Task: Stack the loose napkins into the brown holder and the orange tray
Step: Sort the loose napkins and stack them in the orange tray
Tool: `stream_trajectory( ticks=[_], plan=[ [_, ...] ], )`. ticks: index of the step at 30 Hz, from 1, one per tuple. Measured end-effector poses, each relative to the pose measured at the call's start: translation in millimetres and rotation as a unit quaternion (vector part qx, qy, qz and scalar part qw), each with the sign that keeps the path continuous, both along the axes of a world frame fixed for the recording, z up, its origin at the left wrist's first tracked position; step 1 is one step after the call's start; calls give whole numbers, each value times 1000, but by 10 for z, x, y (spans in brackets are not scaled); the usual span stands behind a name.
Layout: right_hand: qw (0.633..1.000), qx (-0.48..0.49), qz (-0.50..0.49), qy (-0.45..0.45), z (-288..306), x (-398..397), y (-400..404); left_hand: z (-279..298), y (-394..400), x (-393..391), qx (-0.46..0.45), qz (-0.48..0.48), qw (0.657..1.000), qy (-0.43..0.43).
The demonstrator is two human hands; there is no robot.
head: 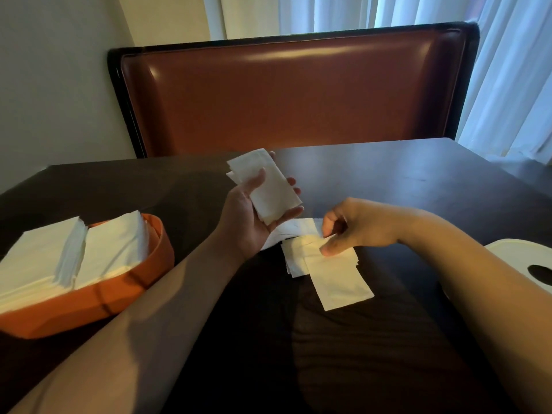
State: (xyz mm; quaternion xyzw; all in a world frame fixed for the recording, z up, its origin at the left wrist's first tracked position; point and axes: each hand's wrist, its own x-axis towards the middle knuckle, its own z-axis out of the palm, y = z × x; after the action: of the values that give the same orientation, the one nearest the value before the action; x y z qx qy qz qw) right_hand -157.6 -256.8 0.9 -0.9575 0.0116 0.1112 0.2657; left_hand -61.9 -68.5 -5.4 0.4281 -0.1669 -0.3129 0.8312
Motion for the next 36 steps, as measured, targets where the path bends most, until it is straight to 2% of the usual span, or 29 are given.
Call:
stream_trajectory(
  ticks=[3, 6, 9, 11, 15, 18, 20, 22, 26, 30, 32, 36],
  plan=[
    [999, 11, -3, -37, 6, -19, -47, -9, 1, 9, 21, -10, 1000, -13],
    [995, -3, -47, -85, 44, -24, -92, -21, 7, 17, 44, -14, 999, -25],
    [990, -86, -108, -22, 90, -50, -77, -21, 5, 17, 53, -22, 998, -36],
    [989, -107, -92, 37, 91, -69, -33, -21, -1, 14, 54, -22, 998, -38],
    [999, -33, -30, 20, 37, -63, 1, -33, -7, 19, 67, -19, 997, -46],
    [997, 10, -34, -75, 54, -43, -22, -15, -3, 21, 81, -8, 996, -48],
    [985, 83, -36, -146, 113, -54, -31, 11, 5, 12, 81, -10, 996, -46],
    [967, 175, -27, -180, 170, -85, -62, 27, 13, 11, 88, -15, 994, -56],
    [937, 308, 10, -166, 245, -147, -75, 53, 46, -11, 129, -82, 982, -110],
    [938, 273, -1, -215, 237, -125, 27, 58, 47, -108, 160, -189, 964, -92],
    [933, 269, -26, -238, 230, -105, 80, 17, 28, -115, 147, -237, 955, -97],
    [924, 251, -83, -276, 183, -46, 170, -13, -10, -144, 111, -265, 955, -80]
  ],
)
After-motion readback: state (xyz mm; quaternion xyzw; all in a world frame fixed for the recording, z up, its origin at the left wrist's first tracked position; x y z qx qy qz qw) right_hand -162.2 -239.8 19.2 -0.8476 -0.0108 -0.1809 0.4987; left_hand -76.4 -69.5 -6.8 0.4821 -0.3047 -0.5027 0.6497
